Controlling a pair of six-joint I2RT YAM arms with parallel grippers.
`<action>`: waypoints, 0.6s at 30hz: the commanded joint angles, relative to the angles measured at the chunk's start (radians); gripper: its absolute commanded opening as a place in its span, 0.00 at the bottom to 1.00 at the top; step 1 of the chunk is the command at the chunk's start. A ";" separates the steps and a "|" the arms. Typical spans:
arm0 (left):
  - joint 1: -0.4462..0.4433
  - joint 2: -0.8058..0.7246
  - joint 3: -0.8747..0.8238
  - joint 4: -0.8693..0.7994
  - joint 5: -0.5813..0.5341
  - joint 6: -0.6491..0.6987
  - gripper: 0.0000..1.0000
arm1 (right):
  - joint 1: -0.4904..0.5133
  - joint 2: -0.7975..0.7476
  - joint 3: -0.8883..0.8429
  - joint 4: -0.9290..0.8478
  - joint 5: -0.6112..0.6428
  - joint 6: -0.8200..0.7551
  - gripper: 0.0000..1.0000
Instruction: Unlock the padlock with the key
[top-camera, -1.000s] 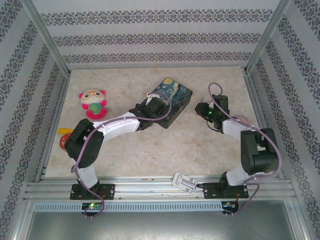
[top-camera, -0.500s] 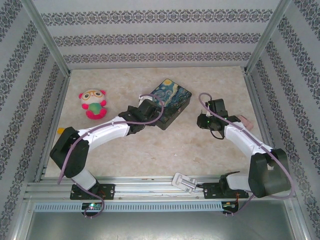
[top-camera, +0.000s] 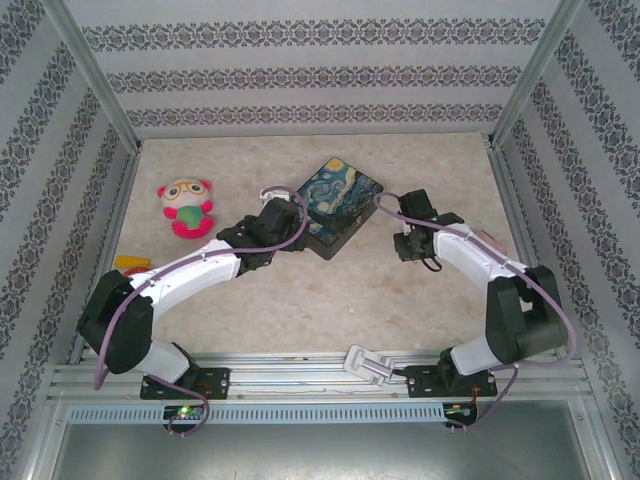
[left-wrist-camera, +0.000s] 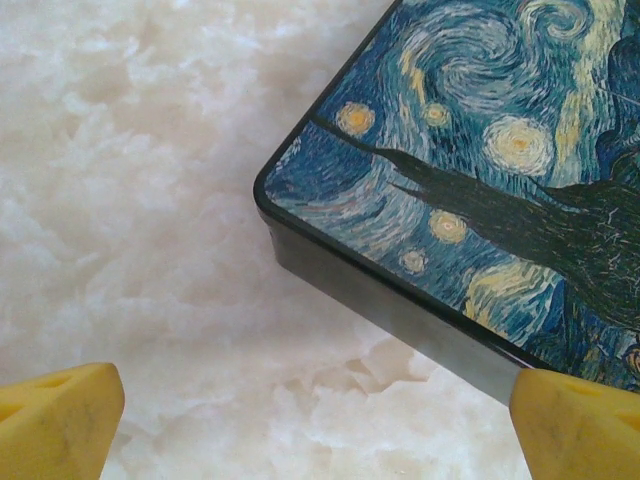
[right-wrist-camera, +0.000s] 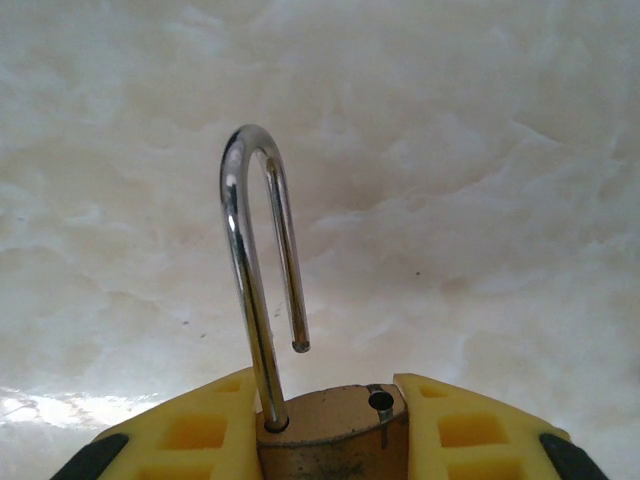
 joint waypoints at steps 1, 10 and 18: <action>0.019 -0.036 -0.022 0.004 0.040 -0.055 0.99 | 0.001 0.047 0.057 -0.045 0.053 -0.078 0.17; 0.044 -0.036 -0.043 0.024 0.091 -0.088 0.99 | -0.042 0.189 0.119 -0.046 0.043 -0.100 0.21; 0.056 -0.028 -0.043 0.029 0.113 -0.102 0.99 | -0.041 0.278 0.153 -0.044 0.002 -0.108 0.29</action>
